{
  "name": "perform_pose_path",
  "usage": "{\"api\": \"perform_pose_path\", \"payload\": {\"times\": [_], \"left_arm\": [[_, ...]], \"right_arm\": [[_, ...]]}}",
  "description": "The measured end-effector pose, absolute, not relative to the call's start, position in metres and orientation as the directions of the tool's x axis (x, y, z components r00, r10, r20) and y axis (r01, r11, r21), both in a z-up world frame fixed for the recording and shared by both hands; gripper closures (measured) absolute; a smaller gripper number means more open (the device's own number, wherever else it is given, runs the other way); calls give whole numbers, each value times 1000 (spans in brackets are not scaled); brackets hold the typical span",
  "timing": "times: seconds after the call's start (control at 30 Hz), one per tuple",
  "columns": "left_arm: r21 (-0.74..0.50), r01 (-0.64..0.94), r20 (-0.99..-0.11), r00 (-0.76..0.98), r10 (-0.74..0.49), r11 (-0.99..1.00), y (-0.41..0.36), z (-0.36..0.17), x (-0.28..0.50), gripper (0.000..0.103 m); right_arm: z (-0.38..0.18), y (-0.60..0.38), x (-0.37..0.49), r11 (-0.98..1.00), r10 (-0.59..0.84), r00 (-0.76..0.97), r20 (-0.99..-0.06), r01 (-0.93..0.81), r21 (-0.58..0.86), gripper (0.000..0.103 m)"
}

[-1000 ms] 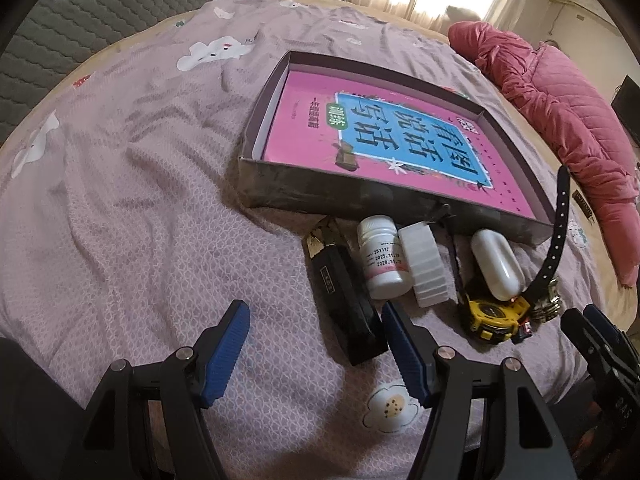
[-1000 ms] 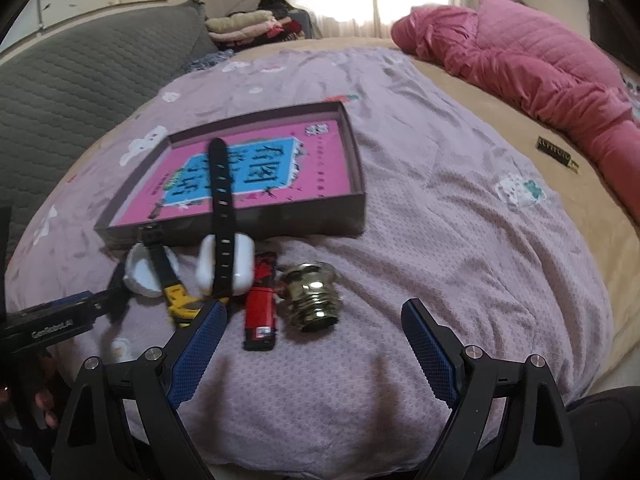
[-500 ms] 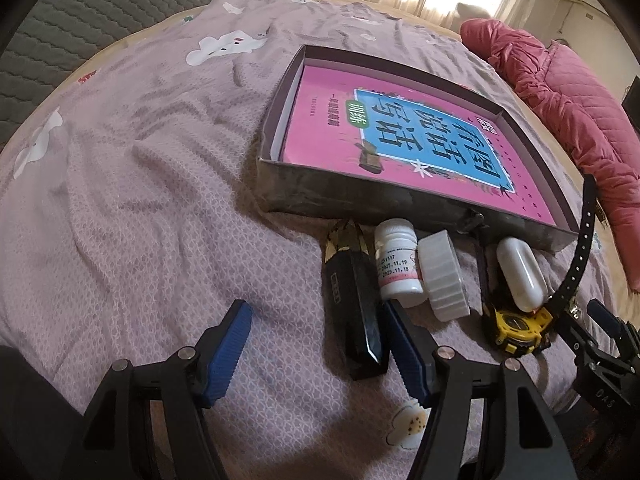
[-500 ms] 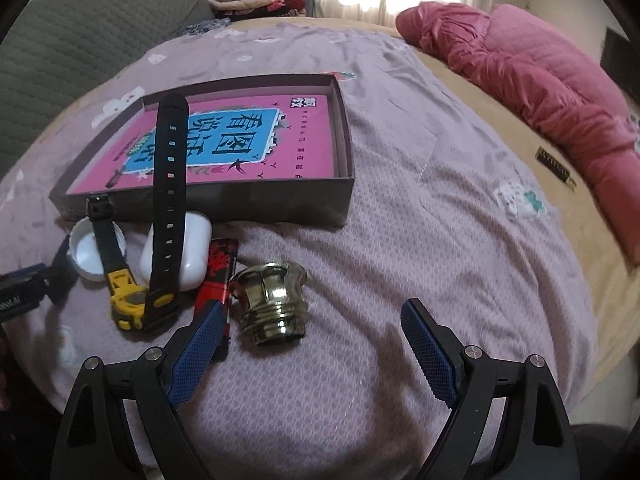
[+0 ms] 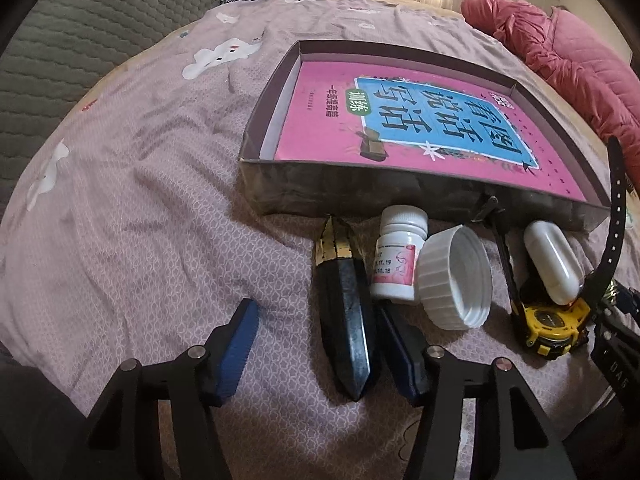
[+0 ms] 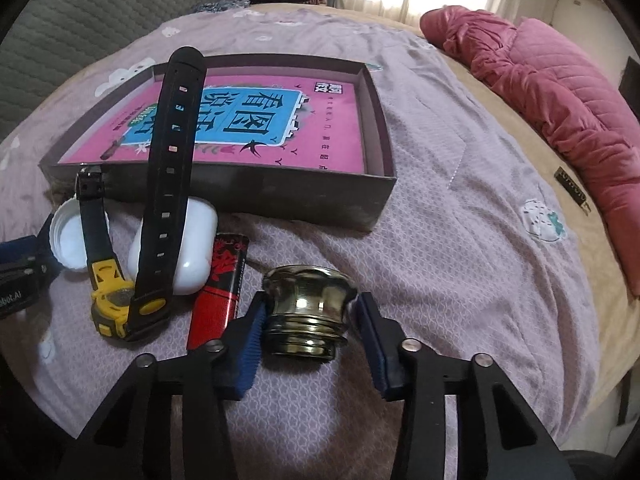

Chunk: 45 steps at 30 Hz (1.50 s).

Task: Organize rigid objects
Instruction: 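Grasp the black gold-tipped item with left tool while right tool grasps brass knob, then place the black item in the tray while right tool sets brass knob inside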

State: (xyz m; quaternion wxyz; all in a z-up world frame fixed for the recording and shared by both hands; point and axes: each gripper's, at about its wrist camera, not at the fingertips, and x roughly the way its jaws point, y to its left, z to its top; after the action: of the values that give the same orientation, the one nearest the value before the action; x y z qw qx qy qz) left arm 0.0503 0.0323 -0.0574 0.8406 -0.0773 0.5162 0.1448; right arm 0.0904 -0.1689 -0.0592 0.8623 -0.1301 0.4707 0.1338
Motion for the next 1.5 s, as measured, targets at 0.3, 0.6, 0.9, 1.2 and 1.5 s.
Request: {"api": "perform_pose_path", "payload": {"times": [0.3,0.6,0.9,1.2,1.5], "left_arm": [[-6,-338,-878,452,157,941,42,-50,46,80],[-62,-330,-870,481,111,942,46,-42,39,80],[-141,-280,-830,556,40,950,39,-24,28,80],[-138,-224,-739,672,50,965,35,9,26,80],[-168,-212,-727,687,25,963,52,14,49,80]], "right_arm": [[-56,-174,95,937,139,510,-849,-345,-53,60],[-44,-179,89,934,182,530,-828,-357,-23,60],[-27,-181,81,930,254,563,-787,-366,38,60],[-3,-188,81,930,315,614,-724,-353,104,60],[13,-195,102,933,338,641,-689,-324,157,60]]}}
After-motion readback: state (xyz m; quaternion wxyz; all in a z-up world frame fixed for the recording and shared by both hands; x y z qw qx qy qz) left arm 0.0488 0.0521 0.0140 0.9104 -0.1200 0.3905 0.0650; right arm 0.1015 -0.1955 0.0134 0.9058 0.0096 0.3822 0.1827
